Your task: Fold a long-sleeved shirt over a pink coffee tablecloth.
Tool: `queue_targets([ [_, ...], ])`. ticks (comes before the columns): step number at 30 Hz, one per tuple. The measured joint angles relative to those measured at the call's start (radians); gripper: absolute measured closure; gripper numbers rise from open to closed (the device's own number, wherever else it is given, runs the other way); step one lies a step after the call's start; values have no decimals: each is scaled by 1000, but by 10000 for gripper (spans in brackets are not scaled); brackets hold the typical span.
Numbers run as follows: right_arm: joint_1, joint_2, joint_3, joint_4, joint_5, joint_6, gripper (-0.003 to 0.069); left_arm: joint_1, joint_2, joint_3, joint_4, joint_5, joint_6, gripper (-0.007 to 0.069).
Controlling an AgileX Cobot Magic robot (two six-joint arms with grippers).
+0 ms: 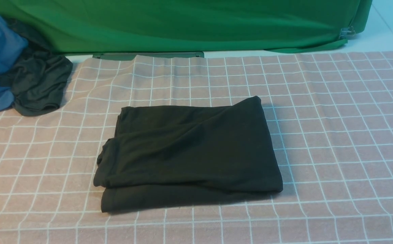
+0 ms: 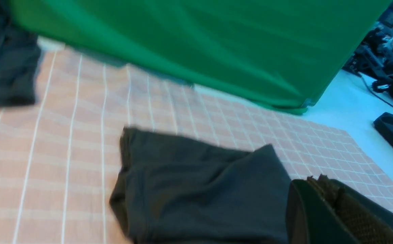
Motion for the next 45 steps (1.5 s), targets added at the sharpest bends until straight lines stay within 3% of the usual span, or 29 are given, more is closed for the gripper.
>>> queue_targets([
  [6,0,0,0,0,0,0,508,140,-52,183,-159,-286,262,611],
  [11,0,0,0,0,0,0,495,324,-107,400,-237,-404,291,611],
  [14,0,0,0,0,0,0,490,376,-107,483,-235,-411,286,611],
  [22,0,0,0,0,0,0,473,367,-111,553,-173,-410,261,611],
  [45,0,0,0,0,0,0,428,364,-111,553,-164,-411,264,611],
])
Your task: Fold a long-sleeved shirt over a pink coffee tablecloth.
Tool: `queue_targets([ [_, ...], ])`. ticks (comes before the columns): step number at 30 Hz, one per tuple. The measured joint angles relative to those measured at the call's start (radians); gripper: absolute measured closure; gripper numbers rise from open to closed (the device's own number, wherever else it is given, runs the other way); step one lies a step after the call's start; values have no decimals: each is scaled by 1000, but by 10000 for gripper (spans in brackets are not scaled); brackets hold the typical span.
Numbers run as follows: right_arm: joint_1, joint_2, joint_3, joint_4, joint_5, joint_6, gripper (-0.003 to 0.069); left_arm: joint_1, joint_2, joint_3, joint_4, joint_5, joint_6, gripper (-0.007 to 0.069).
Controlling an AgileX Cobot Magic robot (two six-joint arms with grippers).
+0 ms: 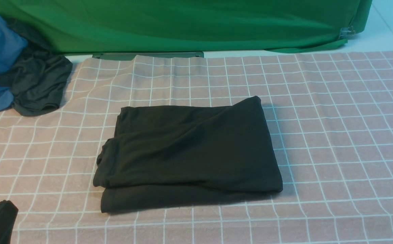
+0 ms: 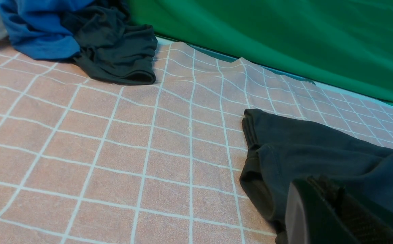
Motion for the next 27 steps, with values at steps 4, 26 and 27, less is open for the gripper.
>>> queue_targets([
  [4,0,0,0,0,-2,-11,424,0,0,0,0,0,0,611],
  [26,-288,-43,272,-4,206,-181,422,0,0,0,0,0,0,611],
  [27,-302,-58,313,-4,210,-181,422,0,0,0,1,0,0,611],
])
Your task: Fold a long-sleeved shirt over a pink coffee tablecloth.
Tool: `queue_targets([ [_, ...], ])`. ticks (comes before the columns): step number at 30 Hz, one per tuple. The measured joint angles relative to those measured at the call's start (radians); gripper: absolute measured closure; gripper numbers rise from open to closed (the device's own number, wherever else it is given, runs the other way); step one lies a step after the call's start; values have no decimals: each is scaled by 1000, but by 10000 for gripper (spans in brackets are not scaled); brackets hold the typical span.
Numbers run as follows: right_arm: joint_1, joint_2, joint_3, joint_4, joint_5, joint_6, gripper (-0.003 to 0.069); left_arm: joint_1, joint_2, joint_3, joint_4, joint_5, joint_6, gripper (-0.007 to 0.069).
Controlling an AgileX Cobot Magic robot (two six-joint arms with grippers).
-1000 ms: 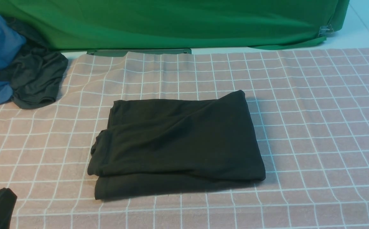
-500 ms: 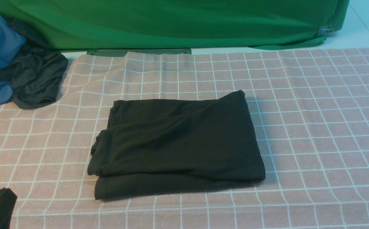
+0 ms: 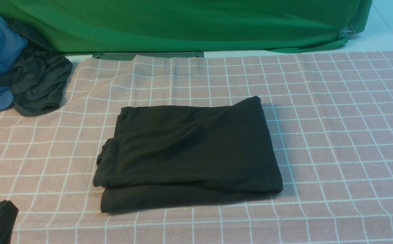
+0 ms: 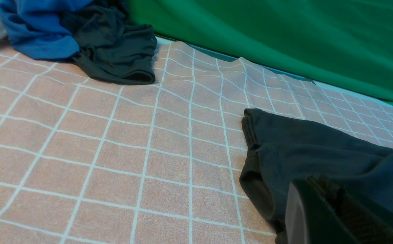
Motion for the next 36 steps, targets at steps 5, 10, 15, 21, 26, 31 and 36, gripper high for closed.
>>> queue_targets([
  [5,-26,-138,199,-1,49,0,422,0,0,0,0,-1,0,611],
  [10,-27,-201,217,1,132,4,422,0,-1,1,4,-1,0,611],
  [15,-27,-205,217,3,134,40,422,0,-1,1,6,-1,0,611],
  [21,-27,-205,217,3,136,51,421,0,-1,1,6,-1,0,611],
  [26,-27,-205,217,3,136,51,421,0,-1,1,7,-1,0,611],
  [31,-27,-205,217,3,136,51,421,0,-1,1,7,-1,3,611],
  [36,-27,-205,217,3,136,51,421,0,-1,1,14,-1,3,611],
])
